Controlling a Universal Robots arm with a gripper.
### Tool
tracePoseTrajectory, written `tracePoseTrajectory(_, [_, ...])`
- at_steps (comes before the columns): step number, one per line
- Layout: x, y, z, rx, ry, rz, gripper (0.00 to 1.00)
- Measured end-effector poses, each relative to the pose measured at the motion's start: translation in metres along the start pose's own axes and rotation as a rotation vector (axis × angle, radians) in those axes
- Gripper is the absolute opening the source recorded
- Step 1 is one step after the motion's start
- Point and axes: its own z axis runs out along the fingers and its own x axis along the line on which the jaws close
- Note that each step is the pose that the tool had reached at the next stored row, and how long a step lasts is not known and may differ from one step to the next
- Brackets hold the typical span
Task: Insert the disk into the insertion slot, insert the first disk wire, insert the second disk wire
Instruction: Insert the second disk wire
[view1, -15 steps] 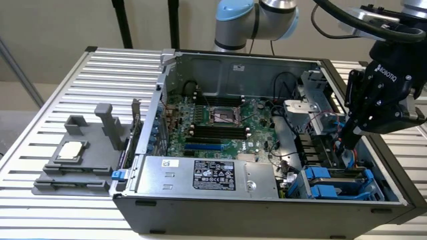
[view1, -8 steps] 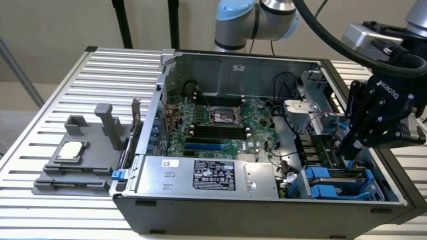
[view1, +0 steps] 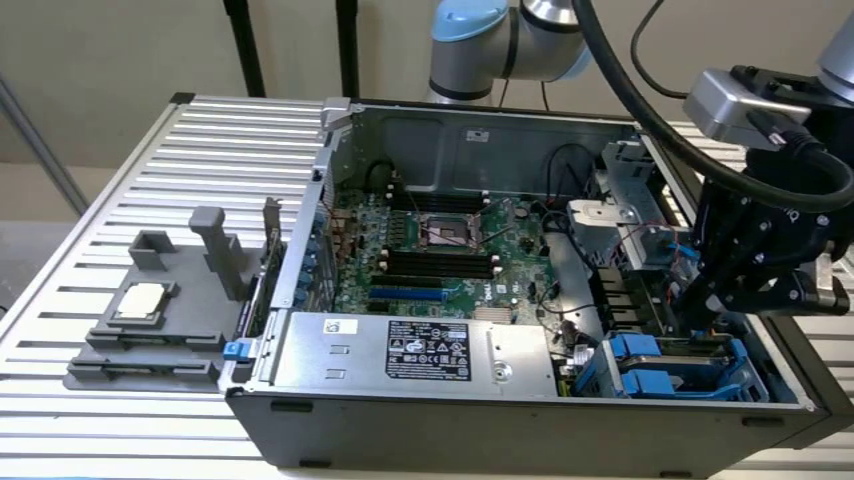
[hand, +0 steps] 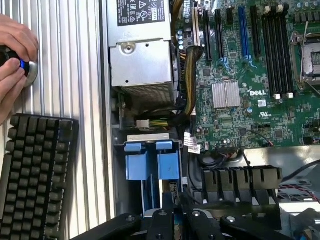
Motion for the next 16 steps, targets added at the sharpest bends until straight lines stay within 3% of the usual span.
tracePoseTrajectory(11, [0.017, -0.0015, 0.0088, 0.0107, -0.0951, -0.009, 0.16])
tracePoseTrajectory(14, [0.021, -0.0015, 0.0118, 0.0118, -0.1151, -0.012, 0.16])
tracePoseTrajectory(16, [0.022, -0.0015, 0.0143, 0.0124, -0.1246, -0.014, 0.16])
